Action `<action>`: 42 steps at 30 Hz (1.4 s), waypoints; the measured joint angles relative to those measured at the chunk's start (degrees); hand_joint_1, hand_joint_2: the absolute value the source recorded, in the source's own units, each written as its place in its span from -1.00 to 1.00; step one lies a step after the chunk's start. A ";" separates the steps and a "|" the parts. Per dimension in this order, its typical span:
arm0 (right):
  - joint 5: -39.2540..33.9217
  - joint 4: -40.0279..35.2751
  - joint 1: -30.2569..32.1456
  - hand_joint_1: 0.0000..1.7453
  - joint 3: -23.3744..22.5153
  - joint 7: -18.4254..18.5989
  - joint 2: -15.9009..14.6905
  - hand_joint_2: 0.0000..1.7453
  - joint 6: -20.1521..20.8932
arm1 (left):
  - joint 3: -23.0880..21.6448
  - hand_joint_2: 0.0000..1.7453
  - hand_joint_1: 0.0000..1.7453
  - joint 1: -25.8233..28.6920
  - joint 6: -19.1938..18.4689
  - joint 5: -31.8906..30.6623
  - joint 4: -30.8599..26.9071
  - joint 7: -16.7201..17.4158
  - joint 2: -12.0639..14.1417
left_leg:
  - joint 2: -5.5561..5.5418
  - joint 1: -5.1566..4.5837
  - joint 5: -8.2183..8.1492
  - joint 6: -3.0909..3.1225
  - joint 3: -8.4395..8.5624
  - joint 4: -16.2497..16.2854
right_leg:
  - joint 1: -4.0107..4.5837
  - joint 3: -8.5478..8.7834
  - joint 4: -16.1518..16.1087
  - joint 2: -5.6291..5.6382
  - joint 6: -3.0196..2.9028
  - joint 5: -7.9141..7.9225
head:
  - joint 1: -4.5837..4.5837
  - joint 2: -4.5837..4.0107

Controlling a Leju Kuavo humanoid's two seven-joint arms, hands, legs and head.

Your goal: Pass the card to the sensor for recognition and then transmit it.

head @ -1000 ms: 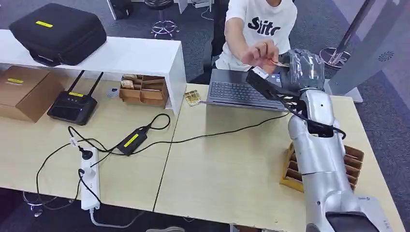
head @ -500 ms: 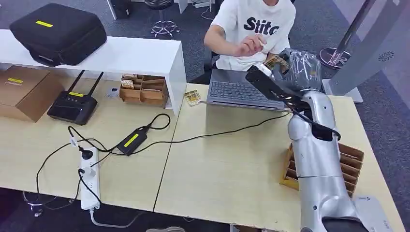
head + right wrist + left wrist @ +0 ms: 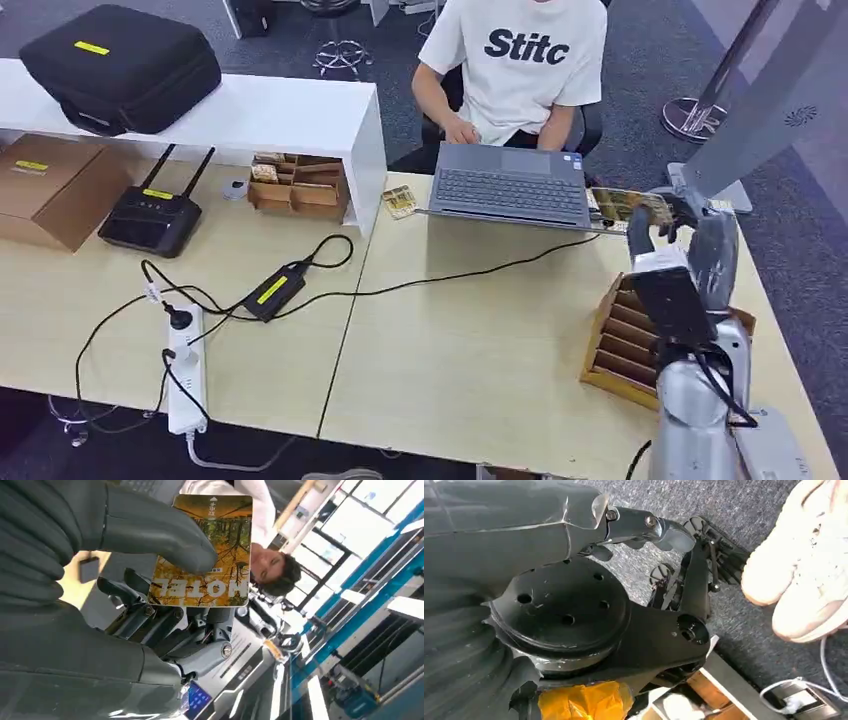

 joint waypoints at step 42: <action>-8.44 -1.60 16.19 1.00 -48.90 6.38 -1.00 1.00 11.56 | 9.05 1.00 -1.00 0.62 2.43 0.00 0.00 -1.29 -2.52 | 0.10 -0.01 -0.12 0.13 0.02 0.00 | -0.01 -0.04 -0.05 0.09 0.06 -0.03 | 0.00 0.00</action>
